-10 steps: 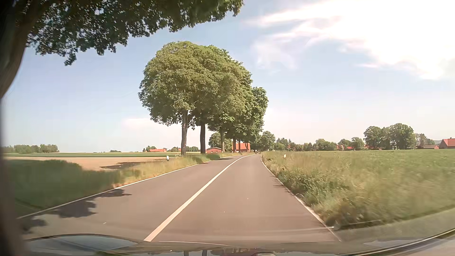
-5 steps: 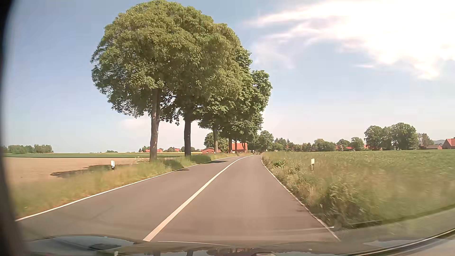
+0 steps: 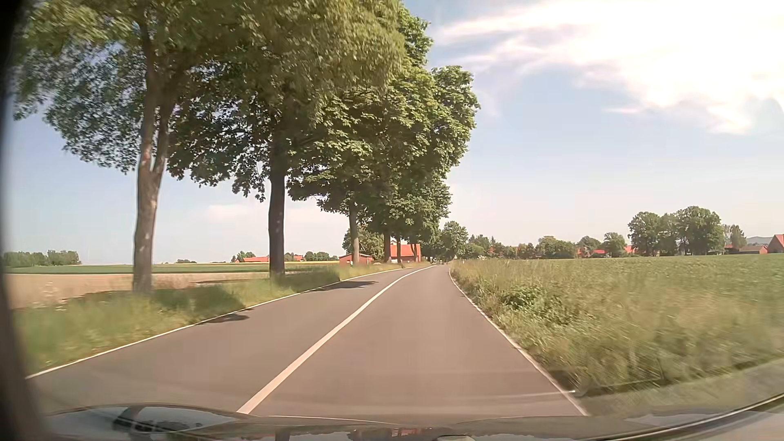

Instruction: Follow the waypoints while adhering to traffic rules and regulations

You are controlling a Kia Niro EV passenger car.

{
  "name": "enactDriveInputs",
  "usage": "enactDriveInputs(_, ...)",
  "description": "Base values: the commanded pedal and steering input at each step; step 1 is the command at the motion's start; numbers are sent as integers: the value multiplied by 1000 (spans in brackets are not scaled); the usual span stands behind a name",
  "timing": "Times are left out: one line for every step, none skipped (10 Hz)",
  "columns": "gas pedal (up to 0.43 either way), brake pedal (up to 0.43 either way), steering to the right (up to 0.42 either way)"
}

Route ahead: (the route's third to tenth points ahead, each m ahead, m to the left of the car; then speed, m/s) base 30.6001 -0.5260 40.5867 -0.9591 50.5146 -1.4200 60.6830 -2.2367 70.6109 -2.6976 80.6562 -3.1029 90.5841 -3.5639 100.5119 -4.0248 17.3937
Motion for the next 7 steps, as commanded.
enactDriveInputs(118,0,4)
enactDriveInputs(118,0,4)
enactDriveInputs(110,0,4)
enactDriveInputs(110,0,4)
enactDriveInputs(110,0,5)
enactDriveInputs(110,0,6)
enactDriveInputs(110,0,6)
